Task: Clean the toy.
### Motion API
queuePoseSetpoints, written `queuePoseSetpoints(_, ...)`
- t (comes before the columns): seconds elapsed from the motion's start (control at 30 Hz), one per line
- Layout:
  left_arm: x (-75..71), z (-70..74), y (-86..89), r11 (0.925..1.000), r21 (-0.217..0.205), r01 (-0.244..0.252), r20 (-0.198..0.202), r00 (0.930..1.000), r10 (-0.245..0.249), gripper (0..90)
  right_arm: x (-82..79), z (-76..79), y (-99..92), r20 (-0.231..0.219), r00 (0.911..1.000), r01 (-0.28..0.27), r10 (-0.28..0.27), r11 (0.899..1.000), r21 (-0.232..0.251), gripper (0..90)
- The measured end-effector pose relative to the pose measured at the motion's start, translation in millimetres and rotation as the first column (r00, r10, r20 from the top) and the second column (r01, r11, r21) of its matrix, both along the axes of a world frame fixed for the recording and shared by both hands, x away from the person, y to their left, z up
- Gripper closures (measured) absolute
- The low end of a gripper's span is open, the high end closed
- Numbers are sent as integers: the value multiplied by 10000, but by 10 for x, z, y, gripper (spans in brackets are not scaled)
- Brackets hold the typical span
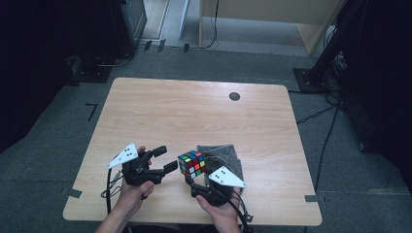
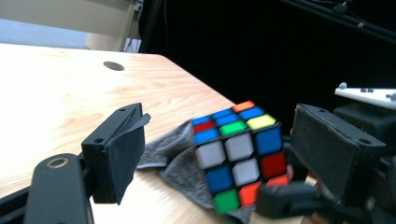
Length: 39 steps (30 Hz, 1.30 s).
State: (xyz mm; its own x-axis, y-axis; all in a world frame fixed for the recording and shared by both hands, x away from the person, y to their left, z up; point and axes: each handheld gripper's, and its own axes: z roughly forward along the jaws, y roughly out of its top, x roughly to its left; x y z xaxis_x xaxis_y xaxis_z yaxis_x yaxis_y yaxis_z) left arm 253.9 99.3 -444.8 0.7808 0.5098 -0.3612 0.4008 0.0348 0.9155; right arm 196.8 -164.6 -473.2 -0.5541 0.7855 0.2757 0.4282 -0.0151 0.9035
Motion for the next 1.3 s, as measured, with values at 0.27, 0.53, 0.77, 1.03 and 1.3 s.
queuePoseSetpoints(0.27,-62,-99,-47,9693,2450,-203,1727,9847,-230,186,53,132,-241,-244,9996,158,-154,9997,158,349)
queuePoseSetpoints(0.53,-212,-207,-304,8973,4396,-407,3048,9464,-1064,192,53,252,-305,-755,9954,-533,590,9957,764,348)
queuePoseSetpoints(0.77,-310,-222,-405,8587,5076,-704,3887,9082,-1553,196,90,239,-222,-1731,9689,-1567,1769,9798,1243,348)
queuePoseSetpoints(1.03,-393,-241,-472,8442,5307,-757,4397,8761,-1978,237,116,187,-115,-2633,9273,-2320,2661,9605,1536,347)
queuePoseSetpoints(1.3,-429,-256,-504,8335,5509,-409,4310,8692,-2422,307,185,131,-179,-3457,8808,-2541,3237,9390,2320,346)
